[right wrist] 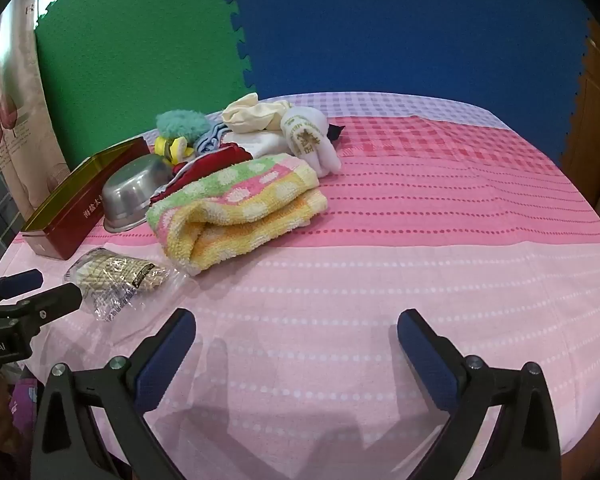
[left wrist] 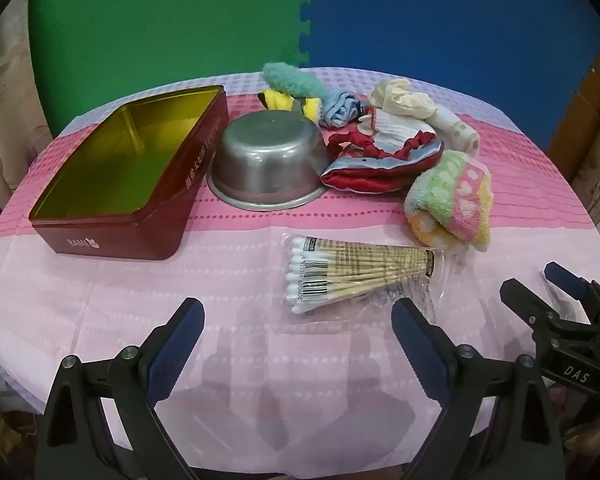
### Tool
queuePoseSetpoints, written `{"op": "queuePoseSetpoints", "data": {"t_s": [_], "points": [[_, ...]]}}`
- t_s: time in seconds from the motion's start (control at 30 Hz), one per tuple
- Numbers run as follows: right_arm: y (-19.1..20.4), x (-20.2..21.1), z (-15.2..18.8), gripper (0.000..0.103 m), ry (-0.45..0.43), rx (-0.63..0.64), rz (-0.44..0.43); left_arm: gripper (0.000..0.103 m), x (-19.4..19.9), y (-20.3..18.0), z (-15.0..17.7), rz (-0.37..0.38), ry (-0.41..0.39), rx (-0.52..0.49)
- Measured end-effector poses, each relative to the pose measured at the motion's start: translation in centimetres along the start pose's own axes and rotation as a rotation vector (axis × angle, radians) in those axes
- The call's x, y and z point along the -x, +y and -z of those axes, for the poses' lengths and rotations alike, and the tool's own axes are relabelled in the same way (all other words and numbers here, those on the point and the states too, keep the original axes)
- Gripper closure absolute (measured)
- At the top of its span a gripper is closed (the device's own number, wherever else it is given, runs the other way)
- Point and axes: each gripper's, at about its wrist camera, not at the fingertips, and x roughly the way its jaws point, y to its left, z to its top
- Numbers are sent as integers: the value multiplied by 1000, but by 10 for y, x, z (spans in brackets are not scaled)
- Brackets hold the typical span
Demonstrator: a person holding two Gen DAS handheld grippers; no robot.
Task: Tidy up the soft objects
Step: 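Grasp the bag of cotton swabs with the left gripper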
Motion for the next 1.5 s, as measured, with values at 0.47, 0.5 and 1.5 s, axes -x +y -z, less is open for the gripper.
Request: {"op": "queuePoseSetpoints", "data": {"t_s": [0.47,0.5,1.5], "points": [[-1,-1,0,0,4,3,-3,10,2,-12,-7,47,-2,-103],[0,-1,-1,0,4,3,-2,10,2,-13,-8,53,-6,-118],[-1,-8,-2,0,41,-4,-1,11,-77,-62,-44,358,259,-950]]}}
